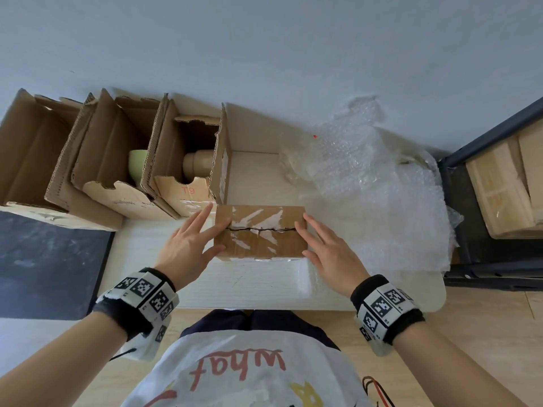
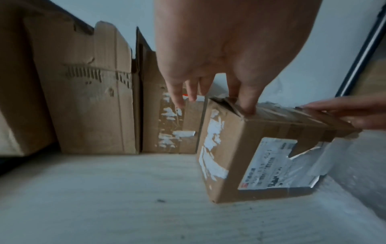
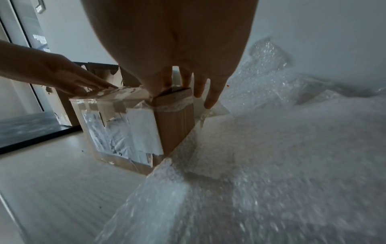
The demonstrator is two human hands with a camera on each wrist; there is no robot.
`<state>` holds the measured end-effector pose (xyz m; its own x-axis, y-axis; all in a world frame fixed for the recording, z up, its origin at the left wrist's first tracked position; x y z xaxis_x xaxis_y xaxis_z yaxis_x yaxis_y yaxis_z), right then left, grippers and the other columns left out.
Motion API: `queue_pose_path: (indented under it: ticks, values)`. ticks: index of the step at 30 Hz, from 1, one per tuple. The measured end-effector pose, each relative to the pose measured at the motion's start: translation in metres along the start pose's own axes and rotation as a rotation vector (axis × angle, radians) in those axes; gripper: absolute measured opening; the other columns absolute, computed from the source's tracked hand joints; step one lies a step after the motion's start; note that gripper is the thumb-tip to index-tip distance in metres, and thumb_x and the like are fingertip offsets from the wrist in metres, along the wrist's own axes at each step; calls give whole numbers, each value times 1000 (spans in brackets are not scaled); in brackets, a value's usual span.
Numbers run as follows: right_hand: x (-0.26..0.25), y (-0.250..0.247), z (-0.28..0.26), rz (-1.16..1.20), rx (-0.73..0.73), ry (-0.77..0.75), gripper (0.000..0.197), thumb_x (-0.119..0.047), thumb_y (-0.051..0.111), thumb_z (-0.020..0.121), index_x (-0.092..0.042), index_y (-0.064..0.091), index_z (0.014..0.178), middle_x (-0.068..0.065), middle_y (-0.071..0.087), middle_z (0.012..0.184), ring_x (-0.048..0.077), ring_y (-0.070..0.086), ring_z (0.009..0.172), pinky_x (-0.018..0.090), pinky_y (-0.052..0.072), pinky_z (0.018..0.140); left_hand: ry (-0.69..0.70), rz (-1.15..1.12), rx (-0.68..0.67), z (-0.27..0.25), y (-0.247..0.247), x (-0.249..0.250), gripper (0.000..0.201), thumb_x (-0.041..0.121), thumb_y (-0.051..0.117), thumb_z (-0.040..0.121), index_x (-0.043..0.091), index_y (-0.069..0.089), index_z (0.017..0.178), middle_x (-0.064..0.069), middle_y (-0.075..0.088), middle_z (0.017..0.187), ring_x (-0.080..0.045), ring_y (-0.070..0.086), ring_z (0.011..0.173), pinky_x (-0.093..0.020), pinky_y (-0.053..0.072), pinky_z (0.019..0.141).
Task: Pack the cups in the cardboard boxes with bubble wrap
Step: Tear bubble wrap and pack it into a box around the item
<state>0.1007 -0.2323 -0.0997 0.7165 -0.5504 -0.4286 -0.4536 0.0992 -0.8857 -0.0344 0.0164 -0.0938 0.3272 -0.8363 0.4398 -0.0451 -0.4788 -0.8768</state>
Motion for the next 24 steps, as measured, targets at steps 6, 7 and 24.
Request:
queue_pose_path:
  ticks: [6,7,24]
  values:
    - [4,9,3,411,-8,192,52,-23,47,99,-34,29,146,4,21,156,17,28,141,25,31,109,-249,-361,-93,0,13,-7,53,32,56,93,54,31,134,5,24,155,-27,38,135,-37,36,106]
    - [4,7,6,475,7,207,52,-22,52,97,-33,33,144,2,25,154,14,28,141,32,31,113,-249,-407,-92,0,13,-7,54,30,56,93,55,29,133,5,25,154,-25,38,134,-35,36,106]
    - [-5,-14,42,396,-193,123,96,-18,86,67,-29,31,145,-8,12,153,5,32,128,5,36,95,-388,-757,-23,-6,3,-2,49,0,48,95,28,49,135,0,40,147,-16,45,128,3,34,87]
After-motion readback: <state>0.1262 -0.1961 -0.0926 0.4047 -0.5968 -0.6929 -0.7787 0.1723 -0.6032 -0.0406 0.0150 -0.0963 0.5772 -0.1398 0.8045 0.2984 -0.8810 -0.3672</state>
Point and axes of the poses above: each hand's wrist, its own z-axis towards the middle knuckle, its own y-axis out of the palm, x = y × z, the point moved 3 cm from there along z, towards the middle knuckle
